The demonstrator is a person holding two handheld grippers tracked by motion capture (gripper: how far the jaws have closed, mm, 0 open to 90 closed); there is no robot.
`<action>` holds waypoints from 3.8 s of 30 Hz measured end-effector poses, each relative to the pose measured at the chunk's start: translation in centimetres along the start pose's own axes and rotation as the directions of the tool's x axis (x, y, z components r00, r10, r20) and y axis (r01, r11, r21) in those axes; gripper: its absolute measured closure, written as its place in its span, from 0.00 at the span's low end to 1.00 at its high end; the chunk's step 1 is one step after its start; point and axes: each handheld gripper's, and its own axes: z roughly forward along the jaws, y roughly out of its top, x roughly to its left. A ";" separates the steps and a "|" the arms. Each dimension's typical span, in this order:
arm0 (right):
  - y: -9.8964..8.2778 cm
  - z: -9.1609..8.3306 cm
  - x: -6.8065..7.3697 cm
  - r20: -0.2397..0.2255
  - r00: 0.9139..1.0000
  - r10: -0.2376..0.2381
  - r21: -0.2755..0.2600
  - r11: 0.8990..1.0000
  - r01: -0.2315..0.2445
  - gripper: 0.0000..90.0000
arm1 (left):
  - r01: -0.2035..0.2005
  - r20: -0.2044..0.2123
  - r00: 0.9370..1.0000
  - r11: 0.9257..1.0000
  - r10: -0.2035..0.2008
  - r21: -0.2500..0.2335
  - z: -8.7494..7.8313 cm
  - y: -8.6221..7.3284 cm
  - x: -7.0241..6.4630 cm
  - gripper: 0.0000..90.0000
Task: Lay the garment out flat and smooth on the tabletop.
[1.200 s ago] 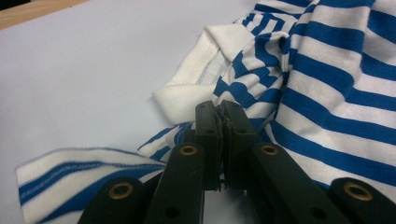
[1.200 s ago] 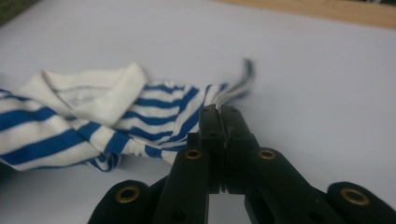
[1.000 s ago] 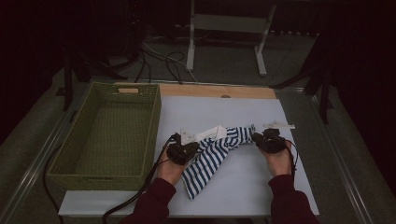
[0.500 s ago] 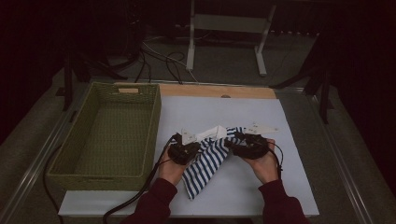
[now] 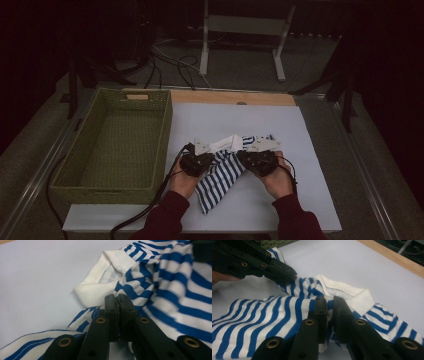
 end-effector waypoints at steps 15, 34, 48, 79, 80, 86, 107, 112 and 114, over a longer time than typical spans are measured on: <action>-2.9 -2.8 -1.1 -0.019 0.995 0.100 -0.066 0.993 -0.101 0.94 | -0.003 0.013 1.000 1.000 0.003 0.005 0.2 -0.1 0.1 0.97; -5.5 -3.4 -1.7 -0.027 0.988 0.150 -0.040 0.988 -0.151 0.94 | -0.005 0.024 1.000 1.000 0.004 0.015 0.6 -0.2 -0.5 0.97; -4.4 -3.5 -0.4 -0.027 0.990 0.141 -0.020 0.990 -0.142 0.51 | -0.002 0.053 0.999 1.000 0.000 0.019 1.2 -0.5 -1.1 0.97; -6.0 -3.1 0.2 -0.071 0.997 0.045 0.115 0.993 -0.036 0.96 | 0.013 0.053 0.998 1.000 -0.014 0.018 1.1 -0.7 -0.7 0.97; -6.2 -3.2 0.2 -0.069 0.997 0.046 0.114 0.993 -0.038 0.96 | 0.014 0.053 0.998 1.000 -0.015 0.017 1.1 -0.7 -0.7 0.97; -6.7 -3.8 -0.3 -0.057 0.996 0.063 0.108 0.993 -0.056 0.96 | 0.015 0.054 0.998 1.000 -0.016 0.017 1.2 -0.7 -0.7 0.97; -7.1 -4.0 -0.4 -0.064 0.994 0.085 0.085 0.993 -0.079 0.96 | 0.040 0.076 0.996 0.999 -0.041 0.018 1.0 -1.3 -0.4 0.96; -7.8 -5.0 -1.0 -0.042 0.994 0.099 0.083 0.992 -0.095 0.97 | 0.041 0.072 0.997 0.999 -0.042 0.017 0.9 -1.3 -0.2 0.96; -8.4 -5.6 -1.5 -0.026 0.993 0.114 0.079 0.991 -0.112 0.97 | 0.042 0.070 0.997 0.999 -0.043 0.017 0.9 -1.3 -0.2 0.96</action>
